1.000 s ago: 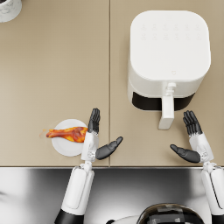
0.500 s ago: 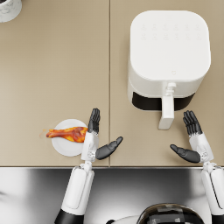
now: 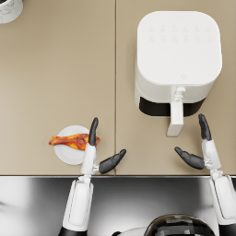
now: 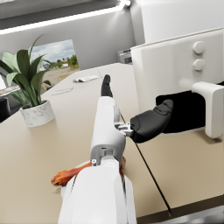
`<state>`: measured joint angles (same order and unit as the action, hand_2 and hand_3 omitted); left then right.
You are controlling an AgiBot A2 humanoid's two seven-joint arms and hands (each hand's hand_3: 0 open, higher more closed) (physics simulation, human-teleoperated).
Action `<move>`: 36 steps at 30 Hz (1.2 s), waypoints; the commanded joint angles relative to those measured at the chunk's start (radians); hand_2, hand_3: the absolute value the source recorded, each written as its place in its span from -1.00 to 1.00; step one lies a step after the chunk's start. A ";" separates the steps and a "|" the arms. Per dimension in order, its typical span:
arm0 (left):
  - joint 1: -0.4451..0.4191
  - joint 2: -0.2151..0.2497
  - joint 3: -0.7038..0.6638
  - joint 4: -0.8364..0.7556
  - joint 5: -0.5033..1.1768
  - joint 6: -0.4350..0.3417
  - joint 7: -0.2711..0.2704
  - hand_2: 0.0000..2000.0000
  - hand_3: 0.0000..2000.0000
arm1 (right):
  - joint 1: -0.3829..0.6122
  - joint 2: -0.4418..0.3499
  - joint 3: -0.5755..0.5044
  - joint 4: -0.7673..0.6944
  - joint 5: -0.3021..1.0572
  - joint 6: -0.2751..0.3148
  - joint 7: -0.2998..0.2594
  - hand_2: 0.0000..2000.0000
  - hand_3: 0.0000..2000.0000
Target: Pick up the drumstick and place it into the air fryer
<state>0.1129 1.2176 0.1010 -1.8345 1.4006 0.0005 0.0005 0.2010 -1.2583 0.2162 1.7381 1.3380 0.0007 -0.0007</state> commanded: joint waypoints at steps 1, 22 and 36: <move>0.000 0.002 -0.068 -0.002 0.045 0.000 0.000 -1.00 -1.00 | 0.019 -0.012 -0.006 -0.017 0.012 0.000 0.000 -1.00 -1.00; -0.013 0.018 -0.288 0.026 0.995 -0.328 -0.213 -1.00 -1.00 | 0.018 -0.062 -0.015 -0.068 0.041 -0.001 0.001 -1.00 -1.00; 0.045 0.028 -0.208 0.201 1.460 -0.387 -0.252 -1.00 -1.00 | 0.037 -0.098 -0.030 -0.096 0.041 -0.001 0.001 -1.00 -1.00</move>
<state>0.1305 1.2466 -0.1223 -1.6760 2.8652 -0.3882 -0.2522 0.2186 -1.3514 0.1921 1.6478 1.3793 0.0000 0.0000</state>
